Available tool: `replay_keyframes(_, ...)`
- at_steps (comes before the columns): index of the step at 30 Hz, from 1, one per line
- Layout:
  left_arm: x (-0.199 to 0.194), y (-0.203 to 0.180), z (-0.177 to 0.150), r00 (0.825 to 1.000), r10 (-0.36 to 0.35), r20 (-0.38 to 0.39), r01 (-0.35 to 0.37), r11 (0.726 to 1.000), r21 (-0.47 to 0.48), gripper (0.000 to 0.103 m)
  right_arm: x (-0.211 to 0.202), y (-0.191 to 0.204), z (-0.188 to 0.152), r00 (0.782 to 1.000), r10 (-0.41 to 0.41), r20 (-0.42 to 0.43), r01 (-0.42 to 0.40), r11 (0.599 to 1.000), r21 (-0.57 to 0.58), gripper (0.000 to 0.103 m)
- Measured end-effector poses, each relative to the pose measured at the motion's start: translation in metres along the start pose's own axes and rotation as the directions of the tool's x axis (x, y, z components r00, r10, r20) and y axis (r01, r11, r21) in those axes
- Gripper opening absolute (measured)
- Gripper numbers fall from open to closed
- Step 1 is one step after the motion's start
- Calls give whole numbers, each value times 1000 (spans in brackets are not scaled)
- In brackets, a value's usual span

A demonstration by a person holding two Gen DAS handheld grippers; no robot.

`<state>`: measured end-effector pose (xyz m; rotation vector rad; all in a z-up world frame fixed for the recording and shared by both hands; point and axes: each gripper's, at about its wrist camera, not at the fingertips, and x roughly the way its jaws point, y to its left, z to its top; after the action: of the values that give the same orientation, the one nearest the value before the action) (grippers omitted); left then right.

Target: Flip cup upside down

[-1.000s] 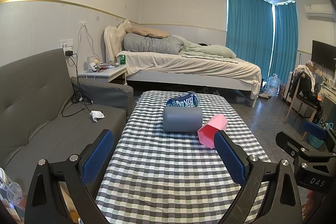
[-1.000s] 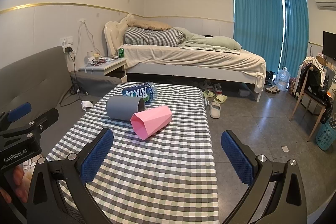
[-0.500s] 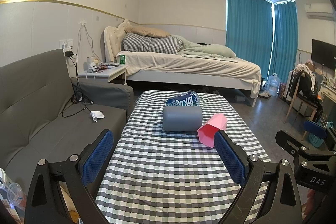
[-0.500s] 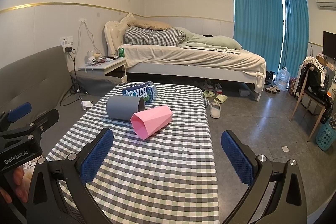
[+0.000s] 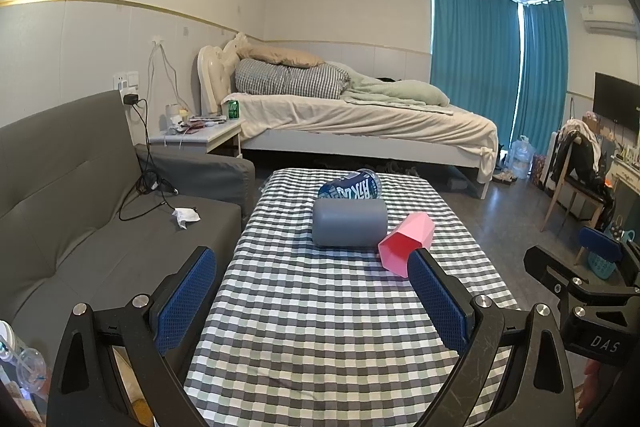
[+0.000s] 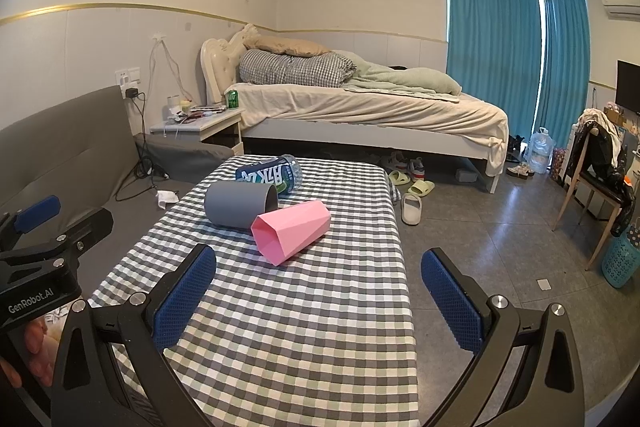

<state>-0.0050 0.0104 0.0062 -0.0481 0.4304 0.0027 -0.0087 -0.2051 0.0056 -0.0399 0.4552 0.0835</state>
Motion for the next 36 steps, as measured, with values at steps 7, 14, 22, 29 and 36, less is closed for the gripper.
replay_keyframes(7,3,18,33,1000,-16,-17,16,1000,-5,99,12,6,12,997,40,-58,-39,999,30,103)
replay_keyframes(14,29,38,67,1000,25,-20,-24,1000,7,99,37,22,52,994,77,-76,-75,997,25,103)
replay_keyframes(22,92,60,59,984,132,-117,-128,991,43,99,121,48,102,967,98,-235,-90,995,45,103)
replay_keyframes(29,158,85,58,972,70,-226,-82,996,-42,99,210,64,113,895,141,-423,-77,983,165,103)
replay_keyframes(36,199,99,55,963,64,-263,-89,993,-82,99,289,74,121,838,116,-533,-22,983,180,103)
